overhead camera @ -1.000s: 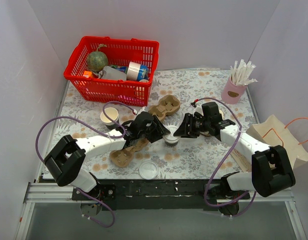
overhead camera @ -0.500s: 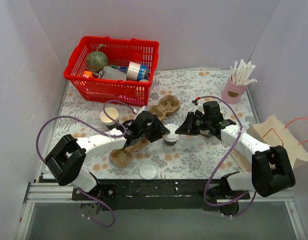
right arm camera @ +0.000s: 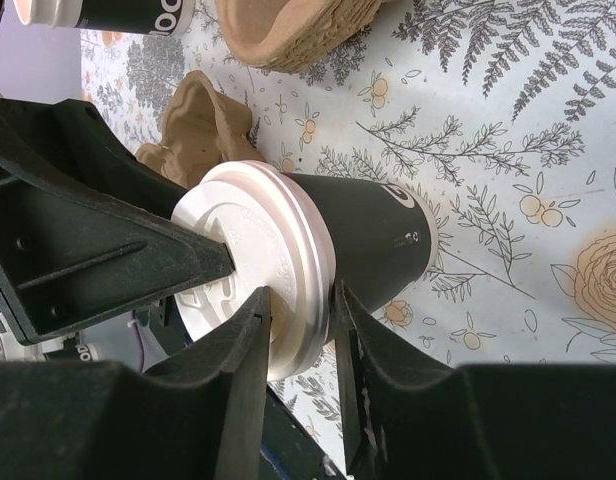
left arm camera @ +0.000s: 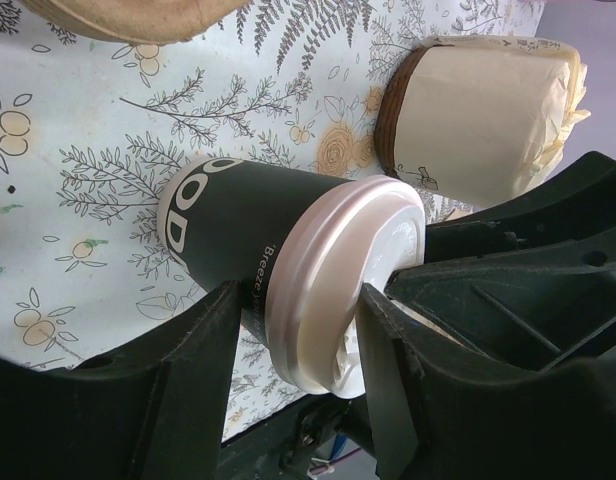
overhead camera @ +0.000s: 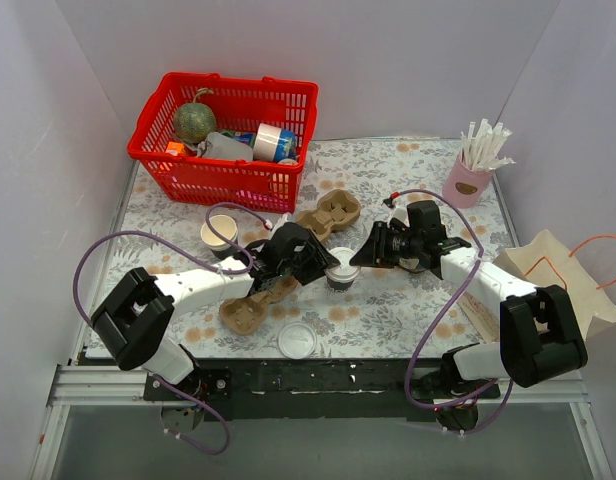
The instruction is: Pack the takeout coffee
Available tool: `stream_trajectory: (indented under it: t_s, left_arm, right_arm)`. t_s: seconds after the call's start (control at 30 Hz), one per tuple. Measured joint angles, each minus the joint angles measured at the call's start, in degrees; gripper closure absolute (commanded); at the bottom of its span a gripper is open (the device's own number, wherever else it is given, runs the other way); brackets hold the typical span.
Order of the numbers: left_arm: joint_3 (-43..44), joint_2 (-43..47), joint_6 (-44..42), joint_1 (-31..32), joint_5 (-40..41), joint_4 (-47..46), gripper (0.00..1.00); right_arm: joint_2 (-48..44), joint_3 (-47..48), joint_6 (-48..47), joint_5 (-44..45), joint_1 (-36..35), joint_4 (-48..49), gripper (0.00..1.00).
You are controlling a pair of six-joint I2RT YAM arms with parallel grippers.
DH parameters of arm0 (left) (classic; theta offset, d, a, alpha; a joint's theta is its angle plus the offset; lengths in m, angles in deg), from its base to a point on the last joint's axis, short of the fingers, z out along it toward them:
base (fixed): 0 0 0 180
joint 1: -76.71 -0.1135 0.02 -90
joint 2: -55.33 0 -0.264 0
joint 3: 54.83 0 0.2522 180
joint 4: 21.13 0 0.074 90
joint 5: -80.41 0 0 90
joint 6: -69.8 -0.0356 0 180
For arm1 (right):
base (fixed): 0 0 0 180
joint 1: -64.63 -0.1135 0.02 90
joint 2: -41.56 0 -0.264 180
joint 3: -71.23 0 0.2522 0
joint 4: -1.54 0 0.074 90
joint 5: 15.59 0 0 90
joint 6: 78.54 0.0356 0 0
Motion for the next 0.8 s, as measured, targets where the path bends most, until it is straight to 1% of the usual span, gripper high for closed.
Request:
stream_trajectory:
  t_s: [0.23, 0.33, 0.37, 0.43, 0.47, 0.5, 0.53, 0.6, 0.67, 0.73, 0.8]
  left_arm:
    - [-1.81, 0.81, 0.98, 0.00, -0.04, -1.99, 0.53]
    - [-1.88, 0.83, 0.55, 0.00, -0.22, -2.58, 0.50]
    - [-1.64, 0.81, 0.26, 0.00, -0.37, -2.38, 0.47]
    - [-0.37, 0.31, -1.01, 0.00, -0.66, -1.36, 0.40]
    - [0.20, 0.00, -1.60, 0.02, -0.85, -0.79, 0.38]
    - [1.03, -0.46, -2.21, 0.07, -1.09, 0.11, 0.32]
    - [1.79, -0.90, -2.86, 0.11, -1.29, 0.92, 0.29]
    - [3.06, -1.36, -4.15, 0.28, -1.51, 2.56, 0.25]
    - [3.87, -1.40, -5.09, 0.55, -1.60, 3.87, 0.21]
    - [4.52, -1.40, -5.97, 0.76, -1.40, 4.94, 0.12]
    - [5.11, -1.40, -6.64, 0.83, -1.09, 5.79, 0.05]
  right_arm:
    - [-0.94, -0.55, -0.92, 0.94, -0.20, 0.66, 0.56]
    - [-1.20, -0.50, -1.79, 1.64, -0.44, 0.59, 0.50]
    - [-1.18, -0.44, -2.12, 1.90, -0.48, 0.48, 0.47]
    - [-1.07, 0.57, -2.93, 2.45, -0.52, -1.07, 0.44]
    - [-1.01, 1.09, -3.45, 2.82, -0.66, -1.88, 0.41]
    - [-0.85, 1.79, -3.91, 3.26, -0.79, -2.99, 0.39]
    - [-0.70, 2.58, -4.42, 3.63, -0.87, -4.11, 0.37]
    - [-0.63, 4.09, -5.33, 4.66, -1.03, -6.47, 0.31]
    - [-0.59, 5.95, -6.25, 5.38, -1.14, -8.96, 0.21]
    - [-0.59, 8.13, -6.91, 5.84, -1.18, -10.56, 0.14]
    - [-0.68, 10.29, -7.30, 6.29, -1.20, -11.41, 0.11]
